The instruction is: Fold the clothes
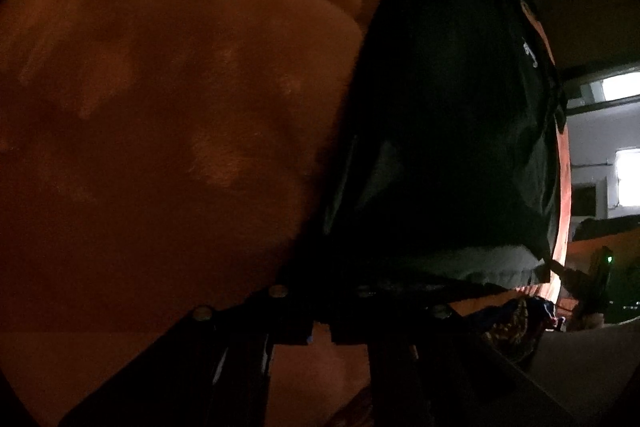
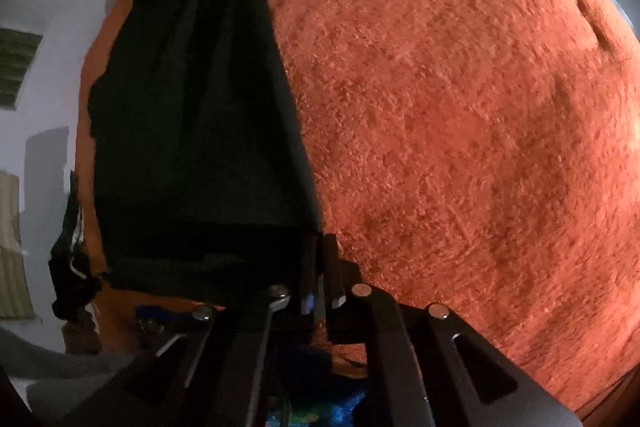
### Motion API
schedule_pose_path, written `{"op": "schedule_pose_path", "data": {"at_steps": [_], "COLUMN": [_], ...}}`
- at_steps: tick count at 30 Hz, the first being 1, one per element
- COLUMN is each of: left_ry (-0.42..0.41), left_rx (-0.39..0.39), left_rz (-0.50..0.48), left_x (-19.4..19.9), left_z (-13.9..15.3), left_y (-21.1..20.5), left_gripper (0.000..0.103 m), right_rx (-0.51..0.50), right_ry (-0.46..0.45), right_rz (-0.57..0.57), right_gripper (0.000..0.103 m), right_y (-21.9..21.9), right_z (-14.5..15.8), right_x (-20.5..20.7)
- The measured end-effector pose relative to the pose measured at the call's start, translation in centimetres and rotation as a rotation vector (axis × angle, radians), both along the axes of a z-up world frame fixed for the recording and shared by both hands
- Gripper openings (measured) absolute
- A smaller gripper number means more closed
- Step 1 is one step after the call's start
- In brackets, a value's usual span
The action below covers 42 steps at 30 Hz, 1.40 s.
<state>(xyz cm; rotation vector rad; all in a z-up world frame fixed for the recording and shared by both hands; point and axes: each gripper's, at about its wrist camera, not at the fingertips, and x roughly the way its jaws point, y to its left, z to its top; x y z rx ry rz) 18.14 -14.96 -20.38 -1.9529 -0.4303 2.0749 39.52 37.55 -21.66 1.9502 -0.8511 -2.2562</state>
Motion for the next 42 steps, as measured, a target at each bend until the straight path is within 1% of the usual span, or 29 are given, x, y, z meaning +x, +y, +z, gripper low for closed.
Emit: {"op": "schedule_pose_path", "data": {"at_steps": [1,3,4,5,6,8,9,10,12,13,14,17,19,20,22,25,27,28,30,33,36,37,39,41,42], "left_ry": [-0.001,0.01,0.026,0.053,0.079,0.125,0.144,0.165,0.212,0.222,0.229,0.222,0.206,0.199,0.185,0.172,0.163,0.162,0.169,0.184,0.19,0.188,0.179,0.168,0.162], "left_rx": [-0.01,-0.056,-0.079,-0.085,-0.068,-0.039,-0.029,-0.027,-0.038,-0.041,-0.038,-0.003,0.044,0.076,0.098,0.106,0.115,0.123,0.133,0.132,0.137,0.136,0.144,0.158,0.164], "left_rz": [-0.002,0.021,0.044,0.077,0.107,0.143,0.148,0.14,0.112,0.096,0.082,0.062,0.074,0.067,0.035,-0.029,-0.071,-0.084,-0.106,-0.141,-0.166,-0.169,-0.176,-0.184,-0.19], "left_x": [0.0,-0.3,-0.6,-0.9,-1.3,-2.7,-3.7,-4.9,-7.4,-8.3,-9.1,-11.5,-12.5,-13.1,-14.2,-16.0,-17.0,-17.3,-17.8,-18.7,-19.7,-20.2,-20.5,-20.3,-20.1], "left_z": [0.2,1.4,2.3,3.6,4.7,6.8,7.7,8.3,9.2,9.1,8.9,7.9,7.0,6.6,5.7,5.0,4.7,4.7,4.9,4.7,4.4,4.2,3.9,3.6,3.5], "left_y": [0.0,-0.7,-1.2,-1.9,-2.5,-3.2,-4.0,-4.8,-4.5,-3.9,-3.1,-0.1,2.7,3.7,5.8,10.0,12.3,13.0,14.3,16.7,19.0,20.0,21.0,21.5,21.7], "left_gripper": [0.012,0.013,0.013,0.013,0.014,0.018,0.025,0.03,0.035,0.037,0.037,0.042,0.047,0.048,0.049,0.049,0.049,0.049,0.05,0.05,0.05,0.05,0.05,0.05,0.05], "right_rx": [0.026,0.06,0.06,0.062,0.07,0.087,0.092,0.084,0.056,0.041,0.023,-0.023,-0.069,-0.097,-0.143,-0.21,-0.232,-0.236,-0.218,-0.222,-0.26,-0.266,-0.231,-0.209,-0.185], "right_ry": [0.007,0.03,0.04,0.052,0.069,0.104,0.122,0.141,0.197,0.225,0.258,0.336,0.371,0.379,0.371,0.314,0.295,0.292,0.303,0.317,0.344,0.357,0.395,0.418,0.425], "right_rz": [0.016,0.038,0.034,0.028,0.019,0.001,-0.01,-0.023,-0.081,-0.111,-0.141,-0.24,-0.294,-0.314,-0.362,-0.456,-0.51,-0.533,-0.582,-0.65,-0.725,-0.736,-0.709,-0.65,-0.6], "right_gripper": [0.012,0.012,0.012,0.012,0.012,0.013,0.013,0.014,0.019,0.025,0.033,0.038,0.039,0.041,0.041,0.041,0.045,0.048,0.05,0.05,0.05,0.05,0.05,0.05,0.05], "right_y": [-0.3,-0.2,0.0,0.3,0.9,2.1,2.6,3.8,7.5,8.9,9.8,13.3,14.7,14.7,14.2,13.6,13.2,13.1,12.9,14.1,15.1,15.4,16.2,17.2,18.0], "right_z": [0.4,1.5,1.9,2.4,2.9,3.9,4.3,4.5,4.9,4.9,4.9,5.7,5.7,5.1,3.8,2.1,1.5,1.3,0.8,0.1,-0.6,-0.7,-0.4,0.0,0.4], "right_x": [-0.8,-1.3,-1.7,-2.3,-3.3,-5.5,-6.5,-7.7,-11.6,-13.5,-14.3,-18.4,-20.4,-21.3,-22.8,-24.1,-24.0,-23.8,-23.8,-24.6,-25.5,-26.0,-27.5,-29.5,-30.9]}}
